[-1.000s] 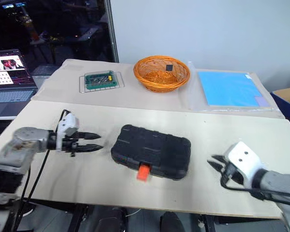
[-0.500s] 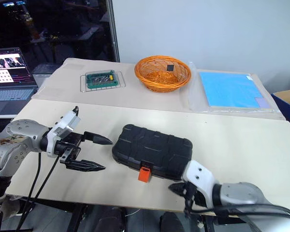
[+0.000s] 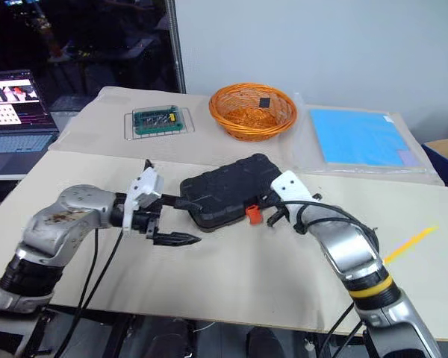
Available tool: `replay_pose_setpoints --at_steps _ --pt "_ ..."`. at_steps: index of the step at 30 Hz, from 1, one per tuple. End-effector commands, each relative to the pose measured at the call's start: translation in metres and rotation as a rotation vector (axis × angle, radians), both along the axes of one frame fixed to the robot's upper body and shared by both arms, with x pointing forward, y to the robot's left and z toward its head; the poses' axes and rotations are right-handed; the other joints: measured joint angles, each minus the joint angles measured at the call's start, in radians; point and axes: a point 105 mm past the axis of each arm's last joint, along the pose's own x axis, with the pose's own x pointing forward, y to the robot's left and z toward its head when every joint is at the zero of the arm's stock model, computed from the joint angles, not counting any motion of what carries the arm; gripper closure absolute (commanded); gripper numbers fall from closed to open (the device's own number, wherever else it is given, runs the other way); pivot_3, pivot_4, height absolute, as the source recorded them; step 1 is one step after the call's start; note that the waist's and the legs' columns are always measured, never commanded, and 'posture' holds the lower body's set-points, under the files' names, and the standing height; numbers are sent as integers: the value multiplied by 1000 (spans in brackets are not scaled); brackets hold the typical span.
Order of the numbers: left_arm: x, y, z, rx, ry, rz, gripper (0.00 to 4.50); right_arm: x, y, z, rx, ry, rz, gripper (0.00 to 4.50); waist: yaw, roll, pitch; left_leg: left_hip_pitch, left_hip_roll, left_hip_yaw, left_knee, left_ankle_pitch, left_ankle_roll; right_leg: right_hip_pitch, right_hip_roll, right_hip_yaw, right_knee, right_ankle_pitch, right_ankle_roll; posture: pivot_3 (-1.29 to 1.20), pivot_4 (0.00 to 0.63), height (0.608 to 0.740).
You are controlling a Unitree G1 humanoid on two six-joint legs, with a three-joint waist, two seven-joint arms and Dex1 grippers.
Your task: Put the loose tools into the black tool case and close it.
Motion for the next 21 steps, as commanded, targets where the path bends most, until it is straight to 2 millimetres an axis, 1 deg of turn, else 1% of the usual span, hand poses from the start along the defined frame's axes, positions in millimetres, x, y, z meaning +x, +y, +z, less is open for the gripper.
replay_pose_setpoints --at_steps 1,3,5,6,7,8,9,10,13,15,21 --pt "16 -13 6 12 -73 13 2 -25 -4 20 96 24 72 4209 11 0 0 -3 0 0 0 0 0 -2 0 0 0 0 0 0 150 740" --pt "23 -18 1 33 -77 20 0 -43 -5 25 154 54 95 3652 20 1 -1 -12 -1 -2 0 -1 1 -8 1 0 0 0 1 0 150 740" --pt "28 -24 -4 44 -52 18 0 -60 5 31 251 80 138 3158 19 1 -1 -13 -2 -3 1 -2 1 -8 1 0 0 -1 1 0 150 740" --pt "29 -27 -7 49 -42 9 0 -66 10 34 298 86 155 2625 16 1 -1 -14 -2 -3 1 -2 1 -8 1 0 0 -1 1 0 150 740" --pt "29 -28 -10 55 -23 6 0 -69 15 36 342 87 158 2243 12 1 -1 -14 -1 -4 1 -2 1 -8 2 0 0 -1 1 0 150 740" --pt "29 -29 -15 69 -9 -4 0 -70 19 34 362 92 157 1858 9 1 -1 -13 0 -4 2 -2 1 -8 3 0 0 0 1 0 150 740" --pt "29 -29 -20 88 -6 -15 0 -69 23 31 367 93 150 1653 6 2 -1 -12 0 -5 2 -1 1 -7 4 0 0 0 0 0 150 740" --pt "27 -29 -23 97 9 -28 0 -66 26 28 378 92 133 1337 2 2 -1 -11 1 -6 2 -1 1 -6 5 0 1 0 0 0 150 740" --pt "27 -30 -25 106 20 -35 0 -57 31 20 392 94 99 290 -5 2 -1 -8 2 -6 2 0 -1 -5 5 0 1 1 -1 0 150 740" --pt "27 -31 -26 108 28 -35 0 -55 34 16 398 101 90 290 -7 2 -1 -7 2 -6 3 1 -1 -4 5 0 1 1 -2 0 150 740" --pt "26 -30 -26 111 24 -28 0 -38 30 6 392 77 7 290 -6 2 -1 -8 2 -6 3 1 0 -4 5 1 2 2 -2 0 150 740"
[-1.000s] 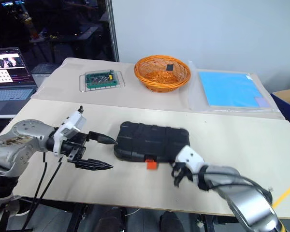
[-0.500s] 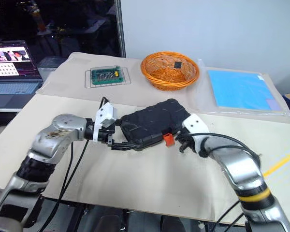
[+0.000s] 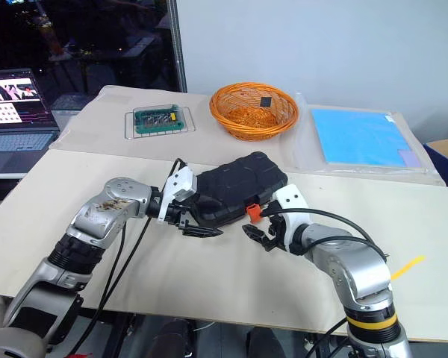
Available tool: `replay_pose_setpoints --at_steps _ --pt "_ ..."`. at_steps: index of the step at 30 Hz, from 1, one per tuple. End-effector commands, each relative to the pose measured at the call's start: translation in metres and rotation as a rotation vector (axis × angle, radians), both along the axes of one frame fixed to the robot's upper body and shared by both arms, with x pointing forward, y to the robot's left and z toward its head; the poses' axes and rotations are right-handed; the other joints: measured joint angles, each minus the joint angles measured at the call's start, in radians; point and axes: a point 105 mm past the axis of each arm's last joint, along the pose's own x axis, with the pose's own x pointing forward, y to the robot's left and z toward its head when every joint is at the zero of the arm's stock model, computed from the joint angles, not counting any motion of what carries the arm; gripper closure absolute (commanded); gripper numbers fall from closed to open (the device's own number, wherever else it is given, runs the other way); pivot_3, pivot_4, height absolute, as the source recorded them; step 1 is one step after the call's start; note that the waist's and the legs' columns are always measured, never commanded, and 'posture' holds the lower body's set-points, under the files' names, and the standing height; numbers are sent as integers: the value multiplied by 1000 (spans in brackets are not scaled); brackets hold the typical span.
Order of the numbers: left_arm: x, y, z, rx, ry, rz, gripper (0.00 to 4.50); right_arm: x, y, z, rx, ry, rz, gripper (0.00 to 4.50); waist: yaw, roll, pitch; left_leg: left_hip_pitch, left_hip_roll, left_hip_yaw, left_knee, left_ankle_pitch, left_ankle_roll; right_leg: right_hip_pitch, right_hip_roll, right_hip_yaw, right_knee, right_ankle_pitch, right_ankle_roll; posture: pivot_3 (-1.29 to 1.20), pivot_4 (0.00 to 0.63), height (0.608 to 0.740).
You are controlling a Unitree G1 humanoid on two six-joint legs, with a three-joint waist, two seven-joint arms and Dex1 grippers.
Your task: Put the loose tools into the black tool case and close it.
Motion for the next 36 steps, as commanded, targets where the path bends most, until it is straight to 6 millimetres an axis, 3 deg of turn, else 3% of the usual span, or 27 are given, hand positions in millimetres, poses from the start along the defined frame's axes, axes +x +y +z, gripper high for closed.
replay_pose_setpoints --at_steps 1,6,10,16,17,26,33,35,36 --pt "0 1 -4 27 2 7 0 11 -2 10 4 -73 -37 290 0 0 0 0 0 0 0 0 0 0 0 0 0 0 0 0 150 740" --pt "1 4 -4 34 -1 18 0 15 1 6 12 -74 -44 290 0 0 0 0 0 0 0 0 0 0 0 0 0 0 0 0 150 740" --pt "1 5 -4 39 -4 27 0 17 5 6 22 -74 -29 1281 -1 0 0 0 0 0 0 0 0 0 0 0 1 0 0 0 150 740" --pt "3 7 -6 44 -5 39 0 19 11 12 24 -108 -2 3268 -1 0 0 0 0 0 0 0 0 0 0 0 1 0 0 0 150 740" --pt "4 7 -6 46 -5 42 0 18 12 14 26 -118 7 3334 -1 0 0 0 0 0 0 0 0 0 0 0 1 0 0 0 150 740" --pt "12 18 -18 113 -5 82 0 20 19 42 53 -259 23 3333 -3 0 0 2 0 0 0 0 0 -1 1 1 6 -1 -1 0 150 740" --pt "12 18 -21 122 -6 83 0 32 28 22 34 -190 50 3333 -9 0 0 3 0 0 1 0 0 -1 1 2 7 -1 -1 0 150 740" --pt "11 18 -22 122 -3 83 0 33 27 18 27 -184 45 2311 -11 0 0 4 0 0 1 0 0 -1 2 3 7 -1 -1 0 150 740" --pt "11 18 -22 122 -3 83 0 33 25 19 19 -192 36 2020 -11 0 0 5 1 0 1 0 0 0 2 3 8 -1 -1 0 150 740"
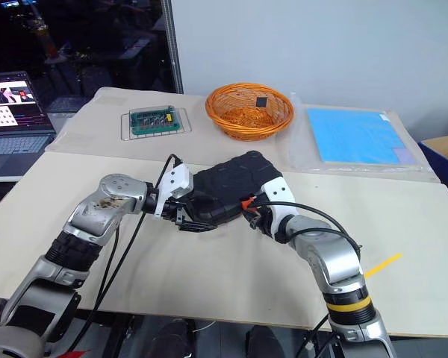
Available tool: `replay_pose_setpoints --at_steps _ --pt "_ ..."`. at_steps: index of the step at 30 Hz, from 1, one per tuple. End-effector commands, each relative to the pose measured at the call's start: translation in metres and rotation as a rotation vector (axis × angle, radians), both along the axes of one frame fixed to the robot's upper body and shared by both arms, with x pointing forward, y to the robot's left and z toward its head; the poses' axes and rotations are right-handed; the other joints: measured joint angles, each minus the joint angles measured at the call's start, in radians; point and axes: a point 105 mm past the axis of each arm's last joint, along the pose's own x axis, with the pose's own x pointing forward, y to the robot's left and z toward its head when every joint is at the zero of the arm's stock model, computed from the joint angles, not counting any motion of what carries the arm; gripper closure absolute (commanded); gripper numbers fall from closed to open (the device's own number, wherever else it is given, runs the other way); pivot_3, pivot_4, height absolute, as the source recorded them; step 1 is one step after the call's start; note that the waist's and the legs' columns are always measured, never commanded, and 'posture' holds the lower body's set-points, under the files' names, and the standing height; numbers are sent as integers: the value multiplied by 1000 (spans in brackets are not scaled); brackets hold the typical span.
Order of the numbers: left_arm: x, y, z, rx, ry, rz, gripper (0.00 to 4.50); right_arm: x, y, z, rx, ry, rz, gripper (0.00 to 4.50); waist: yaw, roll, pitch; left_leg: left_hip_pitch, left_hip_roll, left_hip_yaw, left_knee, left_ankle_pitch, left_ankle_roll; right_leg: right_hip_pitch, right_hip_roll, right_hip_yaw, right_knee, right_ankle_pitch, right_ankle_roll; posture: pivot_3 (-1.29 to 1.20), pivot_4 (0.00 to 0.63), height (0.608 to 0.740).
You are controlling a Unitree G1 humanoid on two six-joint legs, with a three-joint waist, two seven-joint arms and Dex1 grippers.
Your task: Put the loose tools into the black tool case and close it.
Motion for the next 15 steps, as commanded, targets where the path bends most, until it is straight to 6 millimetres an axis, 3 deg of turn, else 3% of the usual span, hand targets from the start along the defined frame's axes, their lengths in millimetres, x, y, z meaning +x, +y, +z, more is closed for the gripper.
replay_pose_setpoints --at_steps 1,2,9,12,15 --pt "-2 5 -19 53 54 25 0 2 3 22 5 -108 16 1789 -1 0 0 1 0 0 0 0 0 0 0 0 0 0 0 0 150 740" --pt "-1 6 -19 52 54 31 0 -4 -2 25 4 -108 17 1381 -2 0 0 2 0 0 0 0 0 0 0 0 1 0 0 0 150 740" --pt "0 7 -21 44 58 53 0 -32 -21 35 42 -68 25 1381 8 1 -1 2 0 0 -1 0 0 1 0 1 2 -1 -1 0 150 740" --pt "1 8 -22 48 57 58 0 -33 -19 33 103 -28 15 2048 6 1 -1 2 0 0 -1 0 0 1 0 1 2 -1 -1 0 150 740" --pt "2 8 -22 51 54 60 0 -23 -11 27 132 -3 -2 3128 4 1 -1 4 0 0 -1 0 0 2 0 1 2 -1 -2 0 150 740"
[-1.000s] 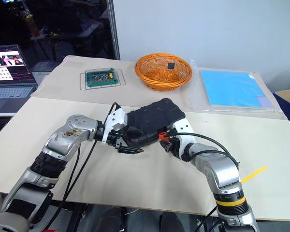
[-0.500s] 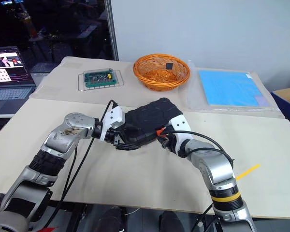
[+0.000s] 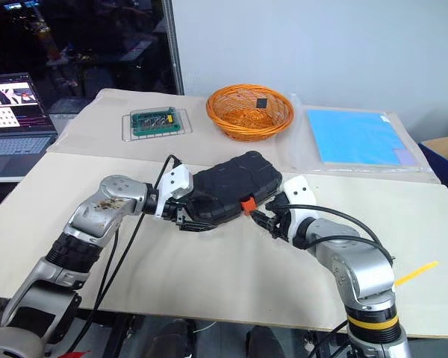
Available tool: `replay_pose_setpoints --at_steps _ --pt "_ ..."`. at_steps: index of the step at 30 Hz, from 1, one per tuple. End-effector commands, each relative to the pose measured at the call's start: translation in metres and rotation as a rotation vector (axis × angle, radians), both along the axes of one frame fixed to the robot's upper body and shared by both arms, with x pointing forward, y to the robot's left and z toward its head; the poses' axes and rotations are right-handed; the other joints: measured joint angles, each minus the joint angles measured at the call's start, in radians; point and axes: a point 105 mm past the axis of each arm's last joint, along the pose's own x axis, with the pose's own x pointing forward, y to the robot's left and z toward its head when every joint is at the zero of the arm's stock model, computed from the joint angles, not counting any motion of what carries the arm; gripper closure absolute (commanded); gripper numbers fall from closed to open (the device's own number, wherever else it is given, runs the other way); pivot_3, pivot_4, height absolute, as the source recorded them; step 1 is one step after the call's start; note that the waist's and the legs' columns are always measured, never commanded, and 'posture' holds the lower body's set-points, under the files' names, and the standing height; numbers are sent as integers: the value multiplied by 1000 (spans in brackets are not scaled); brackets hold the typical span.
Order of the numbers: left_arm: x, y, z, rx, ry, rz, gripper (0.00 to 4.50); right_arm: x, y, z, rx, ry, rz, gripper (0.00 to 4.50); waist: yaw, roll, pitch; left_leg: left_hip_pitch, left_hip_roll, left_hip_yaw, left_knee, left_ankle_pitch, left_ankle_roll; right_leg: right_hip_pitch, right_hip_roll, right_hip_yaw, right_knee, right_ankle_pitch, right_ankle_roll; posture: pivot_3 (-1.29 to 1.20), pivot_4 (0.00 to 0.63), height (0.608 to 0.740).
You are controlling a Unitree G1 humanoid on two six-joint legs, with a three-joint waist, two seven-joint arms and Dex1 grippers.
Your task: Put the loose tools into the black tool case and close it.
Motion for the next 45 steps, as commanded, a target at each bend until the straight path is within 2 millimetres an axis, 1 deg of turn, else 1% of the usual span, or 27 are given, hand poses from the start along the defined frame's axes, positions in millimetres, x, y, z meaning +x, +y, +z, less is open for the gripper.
replay_pose_setpoints --at_steps 1,4,5,8,11,15,17,19,23,24,26,29,31,34,37,38,41,43,45 --pt "0 6 -21 55 63 34 0 11 11 1 41 -2 -5 3461 -1 0 -1 1 0 0 0 0 0 0 0 0 0 0 0 0 150 740" --pt "1 5 -20 55 62 34 0 25 20 -8 25 4 -11 4421 -3 0 -1 2 0 0 -1 0 0 1 0 0 0 0 -1 0 150 740" --pt "1 5 -20 57 59 32 0 30 23 -10 11 -2 -10 4421 -2 0 -1 2 0 0 -1 0 0 0 0 0 0 0 -1 0 150 740" --pt "0 3 -20 56 59 32 0 39 35 -10 14 -30 20 4421 -5 0 -1 2 0 0 -1 0 0 1 0 0 0 0 -1 0 150 740" --pt "0 4 -21 57 61 32 0 40 36 -8 8 -56 30 4421 -18 0 -1 2 0 0 -1 0 0 0 0 0 0 1 -1 0 150 740" --pt "1 5 -21 59 62 36 0 29 28 0 23 -82 38 4421 -23 0 -1 2 0 0 -1 0 0 0 0 0 2 1 -2 0 150 740" --pt "1 6 -22 59 64 40 0 21 25 7 59 -91 52 4421 -22 0 -1 2 0 0 -2 0 0 0 0 0 2 0 -1 0 150 740" --pt "1 6 -22 60 66 42 0 18 25 14 97 -121 68 4421 -20 0 -1 2 0 0 -2 0 0 0 0 0 2 -1 -1 0 150 740" --pt "1 5 -23 62 67 42 0 31 25 21 131 -185 21 4421 -20 0 -1 2 0 0 -2 0 0 0 0 0 1 -1 -1 0 150 740" --pt "1 5 -22 62 66 43 0 34 27 20 131 -186 17 4421 -21 0 -1 2 0 0 -2 0 0 0 0 0 1 -1 -1 0 150 740" --pt "1 6 -22 63 66 45 0 38 30 12 96 -177 17 4421 -21 0 -1 2 0 0 -2 0 0 0 0 0 1 -1 -1 0 150 740" --pt "2 7 -22 64 66 51 0 43 32 -6 25 -142 22 4421 -21 0 -1 2 0 0 -2 0 0 0 0 0 1 -1 -1 0 150 740" --pt "3 7 -23 65 66 54 0 44 32 -14 9 -118 17 4421 -21 0 -2 2 0 0 -2 0 0 0 0 0 1 -1 -1 0 150 740" --pt "4 8 -26 64 69 61 0 44 29 -37 -71 -45 14 4421 -22 -1 -4 2 0 0 -2 0 0 1 0 0 1 -1 -1 0 150 740" --pt "5 10 -29 64 69 68 0 42 28 -52 -83 13 2 4421 -22 -2 -8 7 0 0 -2 -1 -1 1 0 0 0 -2 -3 0 150 740" --pt "5 10 -30 64 69 70 0 41 27 -59 -93 33 -10 4421 -23 -2 -8 10 1 0 -3 -4 -7 4 0 0 -1 -5 -8 0 150 740" --pt "5 11 -32 63 70 74 0 39 24 -74 -101 80 -36 4421 -24 -3 -13 20 1 1 -5 -6 -9 13 -1 0 -5 -6 -9 0 150 740" --pt "5 11 -33 61 71 76 0 37 19 -85 -112 117 -65 4421 -24 -3 -19 20 1 1 -6 -6 -10 13 -2 -1 -6 -6 -10 0 150 740" --pt "5 12 -35 62 73 77 0 39 16 -88 -123 130 -86 4421 -25 -3 -25 20 1 1 -6 -6 -10 13 -2 -1 -6 -6 -10 0 150 740"
